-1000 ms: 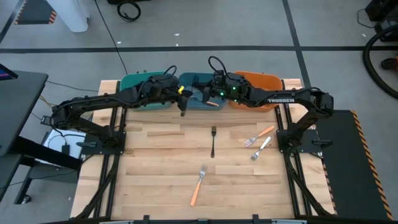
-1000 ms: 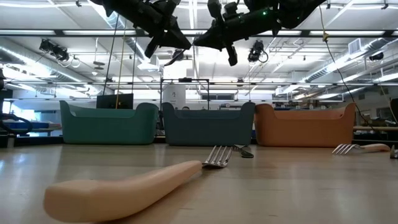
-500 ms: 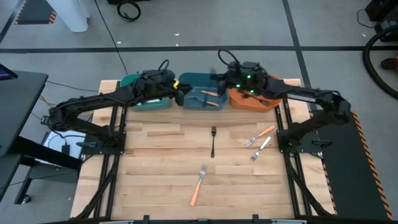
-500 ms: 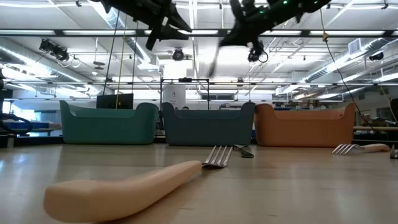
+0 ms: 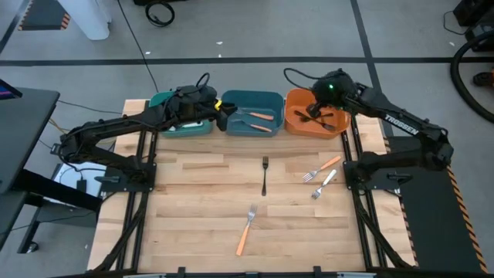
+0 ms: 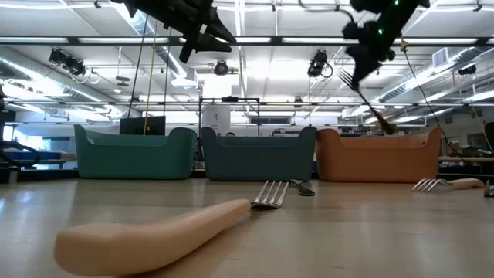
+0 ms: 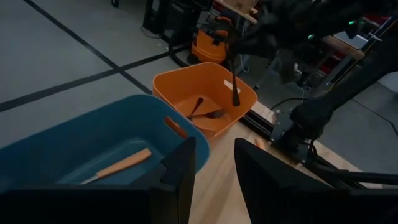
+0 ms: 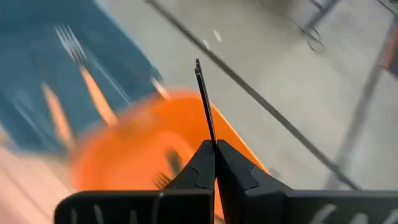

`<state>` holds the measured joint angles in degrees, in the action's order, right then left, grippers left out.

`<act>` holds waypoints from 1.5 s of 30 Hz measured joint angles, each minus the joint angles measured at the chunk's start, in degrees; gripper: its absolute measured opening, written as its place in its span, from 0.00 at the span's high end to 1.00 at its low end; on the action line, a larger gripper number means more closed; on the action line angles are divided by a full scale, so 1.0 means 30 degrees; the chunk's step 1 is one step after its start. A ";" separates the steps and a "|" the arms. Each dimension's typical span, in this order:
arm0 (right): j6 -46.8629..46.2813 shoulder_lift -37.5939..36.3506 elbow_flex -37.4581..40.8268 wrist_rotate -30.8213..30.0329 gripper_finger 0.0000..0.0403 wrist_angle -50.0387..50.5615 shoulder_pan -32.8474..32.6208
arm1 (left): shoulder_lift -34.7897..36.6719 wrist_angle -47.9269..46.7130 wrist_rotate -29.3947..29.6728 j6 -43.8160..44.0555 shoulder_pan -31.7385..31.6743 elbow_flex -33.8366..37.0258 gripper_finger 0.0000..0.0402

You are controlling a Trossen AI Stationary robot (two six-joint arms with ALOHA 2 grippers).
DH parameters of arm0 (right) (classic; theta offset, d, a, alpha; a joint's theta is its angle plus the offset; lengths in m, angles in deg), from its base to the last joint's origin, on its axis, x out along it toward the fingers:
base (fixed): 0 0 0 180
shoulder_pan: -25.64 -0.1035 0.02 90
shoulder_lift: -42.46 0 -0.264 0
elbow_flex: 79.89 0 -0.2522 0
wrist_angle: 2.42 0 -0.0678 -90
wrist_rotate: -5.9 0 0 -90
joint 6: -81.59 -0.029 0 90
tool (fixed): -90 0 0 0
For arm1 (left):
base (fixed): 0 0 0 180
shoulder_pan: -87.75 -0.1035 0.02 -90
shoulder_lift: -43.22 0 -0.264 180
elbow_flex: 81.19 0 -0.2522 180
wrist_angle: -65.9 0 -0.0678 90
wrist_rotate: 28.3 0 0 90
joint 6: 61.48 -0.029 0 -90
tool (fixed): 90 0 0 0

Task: Sort silverware by color (type)
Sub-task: Put the left black fork into the orange bin, then put the top orange fork into the blue bin

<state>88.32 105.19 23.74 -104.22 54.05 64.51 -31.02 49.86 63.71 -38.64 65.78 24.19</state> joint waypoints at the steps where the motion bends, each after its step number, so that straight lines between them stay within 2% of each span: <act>1: 0.0747 0.0265 0.0000 -0.0085 0.98 0.0667 0.0285 | 0.0000 -0.0013 0.0018 0.0003 -0.0002 0.0000 0.70; 7: 0.2819 0.2304 0.0007 -0.0012 0.96 0.1764 0.1359 | 0.0000 -0.0031 0.0025 0.0079 0.0011 0.0000 0.70; 17: 0.4762 0.5306 0.0007 -0.0112 0.82 0.1825 0.1471 | 0.0000 -0.0031 0.0025 0.0680 0.0035 0.0000 0.70; 23: 0.4660 0.5017 0.0007 -0.1545 0.78 0.2480 0.1179 | 0.0000 -0.0251 0.0032 0.0681 0.0027 0.0000 0.70; 26: 0.4259 0.4083 -0.0507 -0.1518 0.78 0.4614 0.0666 | 0.0000 -0.0294 0.0031 0.0681 0.0027 0.0000 0.70; 29: 0.2434 0.3132 -0.1778 0.0050 0.78 0.8000 0.0002 | 0.0000 -0.0330 0.0032 0.0681 -0.0005 0.0000 0.70; 32: 0.1027 0.2003 -0.2433 0.3496 0.78 1.0145 -0.0657 | 0.0000 -0.0330 0.0032 0.0672 -0.0038 0.0000 0.70; 34: 0.1247 0.1172 -0.2261 0.6171 0.78 1.0877 -0.1106 | 0.0000 -0.0330 0.0032 0.0666 -0.0038 0.0000 0.70; 37: 0.2609 0.0033 -0.1207 0.8816 0.78 1.1494 -0.1786 | 0.0000 -0.0330 0.0027 0.0659 -0.0035 0.0000 0.70; 40: 0.3972 -0.0902 0.0564 1.0478 0.78 1.1507 -0.2366 | 0.0000 -0.0330 0.0032 0.0659 -0.0038 0.0000 0.70; 43: 0.4813 -0.1516 0.2652 1.1625 0.78 1.1496 -0.2945 | 0.0000 -0.0330 0.0032 0.0652 -0.0031 0.0000 0.70; 45: 0.4957 -0.1790 0.3841 1.1675 0.78 1.1275 -0.3496 | 0.0000 -0.0330 0.0026 0.0652 -0.0031 0.0000 0.70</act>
<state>103.19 99.82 35.26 -69.19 87.88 54.03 -31.02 48.87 63.79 -36.68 65.68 24.19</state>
